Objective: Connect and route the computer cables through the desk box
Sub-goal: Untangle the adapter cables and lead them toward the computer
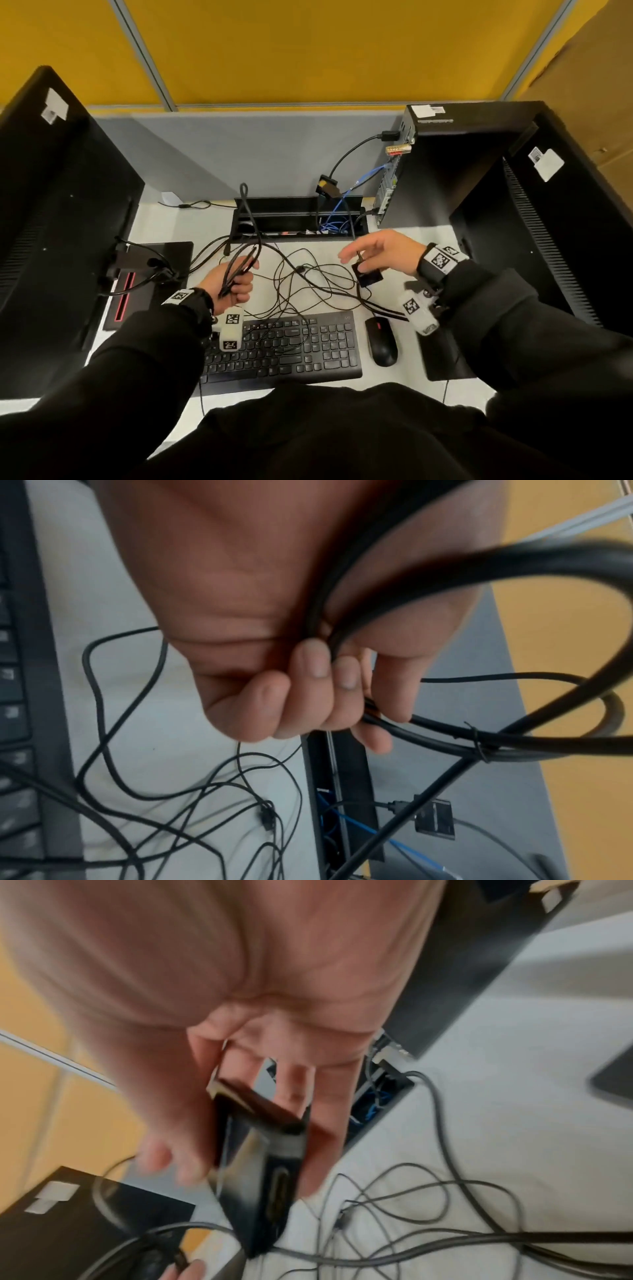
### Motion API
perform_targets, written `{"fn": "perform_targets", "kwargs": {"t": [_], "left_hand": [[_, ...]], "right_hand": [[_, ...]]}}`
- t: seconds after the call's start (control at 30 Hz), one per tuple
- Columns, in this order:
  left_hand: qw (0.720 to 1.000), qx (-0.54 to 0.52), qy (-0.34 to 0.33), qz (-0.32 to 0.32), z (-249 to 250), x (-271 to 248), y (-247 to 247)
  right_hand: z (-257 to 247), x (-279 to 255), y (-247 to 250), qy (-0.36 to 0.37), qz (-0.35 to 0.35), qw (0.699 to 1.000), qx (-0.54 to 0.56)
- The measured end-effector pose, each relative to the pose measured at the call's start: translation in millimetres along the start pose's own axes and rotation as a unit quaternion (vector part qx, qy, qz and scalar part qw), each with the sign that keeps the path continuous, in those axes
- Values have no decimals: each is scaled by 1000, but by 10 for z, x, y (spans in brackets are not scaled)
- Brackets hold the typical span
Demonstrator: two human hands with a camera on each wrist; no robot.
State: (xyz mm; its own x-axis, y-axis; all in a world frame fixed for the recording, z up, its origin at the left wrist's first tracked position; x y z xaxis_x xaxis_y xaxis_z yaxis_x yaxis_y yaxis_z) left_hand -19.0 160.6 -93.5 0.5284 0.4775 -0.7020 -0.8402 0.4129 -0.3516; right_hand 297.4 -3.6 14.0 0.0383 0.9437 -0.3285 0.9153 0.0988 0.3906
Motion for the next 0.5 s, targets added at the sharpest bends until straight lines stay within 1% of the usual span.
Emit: {"fn": "perform_targets", "kwargs": {"t": [0.07, 0.13, 0.2, 0.23, 0.27, 0.3, 0.4, 0.43, 0.5], "left_hand": [[1000, -26, -13, 3, 24, 32, -42], [998, -44, -34, -5, 127, 44, -181], [997, -38, -51, -37, 298, 24, -404], [997, -26, -58, -54, 396, 4, -527], [995, -8, -65, -71, 491, -16, -654], [993, 9, -71, -92, 583, -42, -787], [984, 51, -75, -151, 765, -129, -1135], [982, 67, -75, -157, 792, -153, -1212], [979, 110, -83, -148, 816, -172, -1305]], "right_hand": [[-96, 6, -73, 21, -76, 997, -29], [-84, 9, -260, 28, -173, 978, -114], [49, 2, -516, -18, -261, 944, -201], [125, 7, -632, -44, -280, 930, -236], [213, 41, -737, -57, -277, 924, -256], [290, 88, -818, -56, -256, 927, -267], [497, 323, -947, -45, -135, 954, -266], [510, 370, -973, -44, -103, 959, -259], [550, 420, -997, -37, -69, 963, -259]]}}
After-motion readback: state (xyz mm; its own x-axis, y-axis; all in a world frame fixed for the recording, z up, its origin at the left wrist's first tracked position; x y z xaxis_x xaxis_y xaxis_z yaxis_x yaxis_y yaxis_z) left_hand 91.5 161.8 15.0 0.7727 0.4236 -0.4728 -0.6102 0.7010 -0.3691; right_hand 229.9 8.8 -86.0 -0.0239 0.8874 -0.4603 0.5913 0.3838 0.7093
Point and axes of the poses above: each hand's wrist, its own x-axis towards the middle knuckle, its own y-axis out of the back of the hand, z = x × y, the point moved 3 cm from there along x, towards the middle knuckle, and after that the axes turned 8 degrees about z, right-handed, at the moved point
